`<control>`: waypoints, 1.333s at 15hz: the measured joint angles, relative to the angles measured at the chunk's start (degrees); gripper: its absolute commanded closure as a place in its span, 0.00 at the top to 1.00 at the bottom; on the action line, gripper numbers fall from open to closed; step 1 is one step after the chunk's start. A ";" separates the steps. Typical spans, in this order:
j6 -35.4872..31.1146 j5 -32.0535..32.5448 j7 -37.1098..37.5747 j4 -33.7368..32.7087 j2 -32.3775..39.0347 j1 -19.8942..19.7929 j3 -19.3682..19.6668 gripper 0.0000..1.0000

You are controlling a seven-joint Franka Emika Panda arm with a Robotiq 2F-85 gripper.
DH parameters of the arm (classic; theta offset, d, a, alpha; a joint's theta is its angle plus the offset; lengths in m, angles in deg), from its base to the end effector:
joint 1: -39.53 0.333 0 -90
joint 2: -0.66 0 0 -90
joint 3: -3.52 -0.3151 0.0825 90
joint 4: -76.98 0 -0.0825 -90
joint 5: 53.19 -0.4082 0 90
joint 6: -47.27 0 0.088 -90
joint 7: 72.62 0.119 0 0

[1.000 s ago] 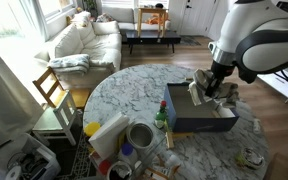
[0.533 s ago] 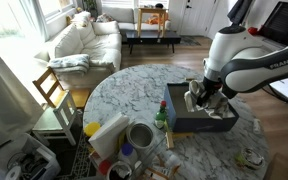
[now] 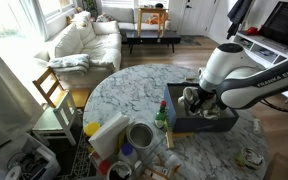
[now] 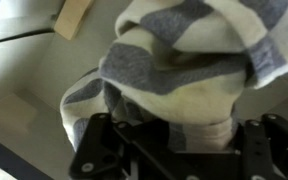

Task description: Place two wooden blocks on the striped towel then put the towel in the box

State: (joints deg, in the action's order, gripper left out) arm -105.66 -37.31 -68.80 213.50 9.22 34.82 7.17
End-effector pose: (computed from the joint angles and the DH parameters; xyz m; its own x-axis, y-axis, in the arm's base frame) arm 0.5277 -0.0714 0.2385 0.9913 0.0372 0.1259 0.0170 -0.9873 0.1578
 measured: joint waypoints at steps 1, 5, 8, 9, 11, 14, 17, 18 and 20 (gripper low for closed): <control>-1.22 -0.43 -1.72 0.26 0.46 0.00 -0.01 0.03; -2.05 -6.72 -13.81 0.36 1.46 -0.41 -0.43 0.38; -2.03 -9.41 -20.36 -0.05 1.52 -1.08 -0.68 0.58; -1.89 -10.32 -22.56 -0.30 1.45 -1.27 -0.81 0.67; -0.77 -11.79 -26.42 -1.18 0.92 -1.54 -1.11 0.81; 3.99 -14.09 -31.93 -3.12 -2.27 -1.85 -1.51 1.00; 11.19 -14.50 -33.85 -5.02 -7.85 -1.87 -1.46 1.00; 13.68 -14.50 -33.85 -5.65 -9.86 -1.83 -1.41 1.00; 18.84 -14.54 -33.84 -6.74 -13.69 -1.68 -1.24 1.00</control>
State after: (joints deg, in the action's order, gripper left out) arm -86.82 -51.86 -102.64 206.76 -4.47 33.14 5.94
